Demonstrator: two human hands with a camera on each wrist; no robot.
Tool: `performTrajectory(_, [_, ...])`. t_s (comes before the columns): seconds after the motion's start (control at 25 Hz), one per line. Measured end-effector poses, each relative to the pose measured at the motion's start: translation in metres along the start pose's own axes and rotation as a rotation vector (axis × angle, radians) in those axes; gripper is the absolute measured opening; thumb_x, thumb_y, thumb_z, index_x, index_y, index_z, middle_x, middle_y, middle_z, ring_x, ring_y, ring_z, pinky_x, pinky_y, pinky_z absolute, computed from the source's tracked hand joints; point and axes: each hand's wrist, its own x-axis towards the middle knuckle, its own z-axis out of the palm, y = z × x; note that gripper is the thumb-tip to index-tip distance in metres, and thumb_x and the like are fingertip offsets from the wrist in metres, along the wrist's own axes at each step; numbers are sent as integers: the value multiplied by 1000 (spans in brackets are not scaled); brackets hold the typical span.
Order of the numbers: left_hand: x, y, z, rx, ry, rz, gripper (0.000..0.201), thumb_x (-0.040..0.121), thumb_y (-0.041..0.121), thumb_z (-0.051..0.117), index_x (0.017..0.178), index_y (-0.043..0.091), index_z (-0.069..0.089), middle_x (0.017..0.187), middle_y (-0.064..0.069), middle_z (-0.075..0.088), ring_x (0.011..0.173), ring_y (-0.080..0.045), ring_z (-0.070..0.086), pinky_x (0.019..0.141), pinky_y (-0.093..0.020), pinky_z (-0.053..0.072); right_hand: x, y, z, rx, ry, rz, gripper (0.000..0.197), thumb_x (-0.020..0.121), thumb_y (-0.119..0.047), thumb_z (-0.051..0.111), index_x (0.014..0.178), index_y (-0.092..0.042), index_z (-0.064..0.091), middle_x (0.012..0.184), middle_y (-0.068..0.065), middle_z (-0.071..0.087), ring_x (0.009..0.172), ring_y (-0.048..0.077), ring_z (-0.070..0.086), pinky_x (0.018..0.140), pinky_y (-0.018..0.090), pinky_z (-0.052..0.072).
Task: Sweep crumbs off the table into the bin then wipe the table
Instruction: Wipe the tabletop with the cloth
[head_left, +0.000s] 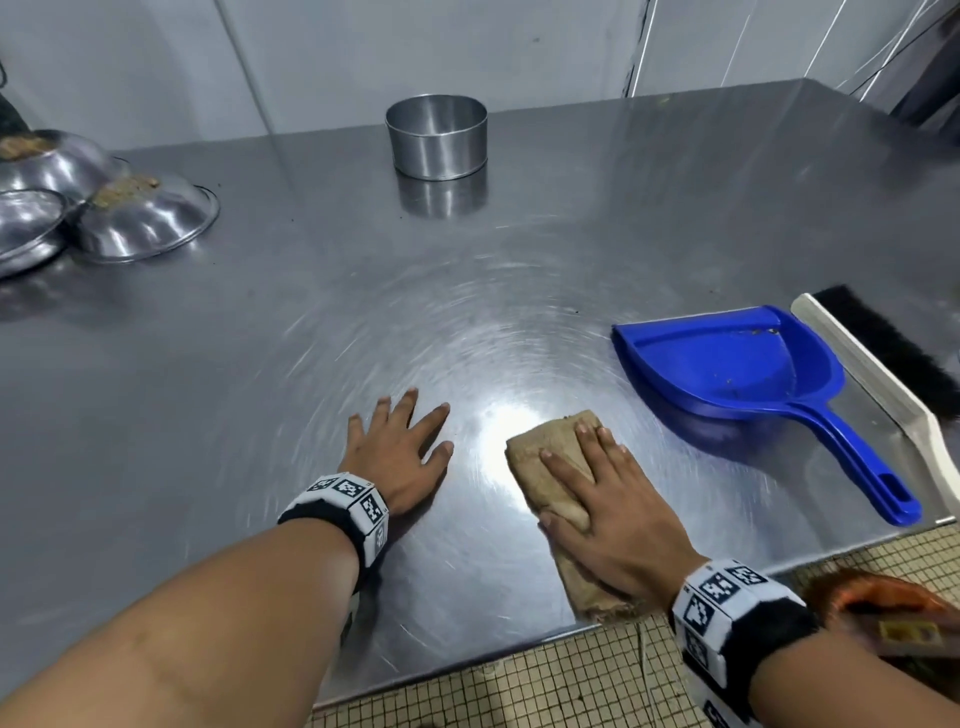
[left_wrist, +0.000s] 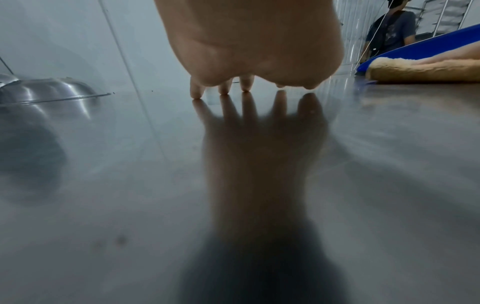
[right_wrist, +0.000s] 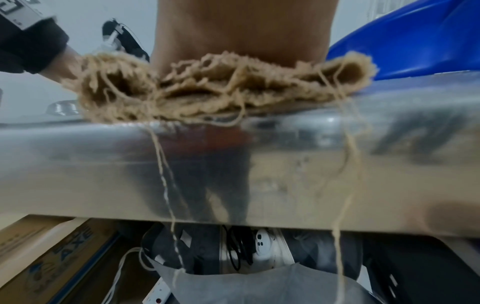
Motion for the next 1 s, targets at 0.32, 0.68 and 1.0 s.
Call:
performTrajectory(0.32, [14, -28, 2, -22, 12, 9, 74, 83, 73, 4, 151, 46, 3, 163, 1, -10, 150, -26, -8, 119, -51, -9, 43, 13, -7, 42, 51, 234, 71, 87, -71, 25, 151, -44, 8, 161, 3, -14, 147, 20, -16, 119, 36, -6])
performTrajectory(0.68, [19, -26, 5, -61, 41, -23, 73, 78, 73, -1, 148, 53, 3, 161, 10, -16, 149, -20, -17, 117, -48, -15, 121, 17, -21, 12, 1, 247, 73, 90, -71, 21, 152, -38, 1, 160, 13, -14, 146, 29, -18, 119, 44, -8])
performTrajectory(1.0, [21, -31, 0, -56, 56, -2, 74, 80, 73, 7, 150, 49, 12, 163, 7, -5, 150, -20, -6, 120, -46, -8, 100, 4, -18, 32, -53, -5, 72, 91, -68, 22, 152, -39, -3, 158, 8, -22, 143, 22, -28, 118, 38, -13])
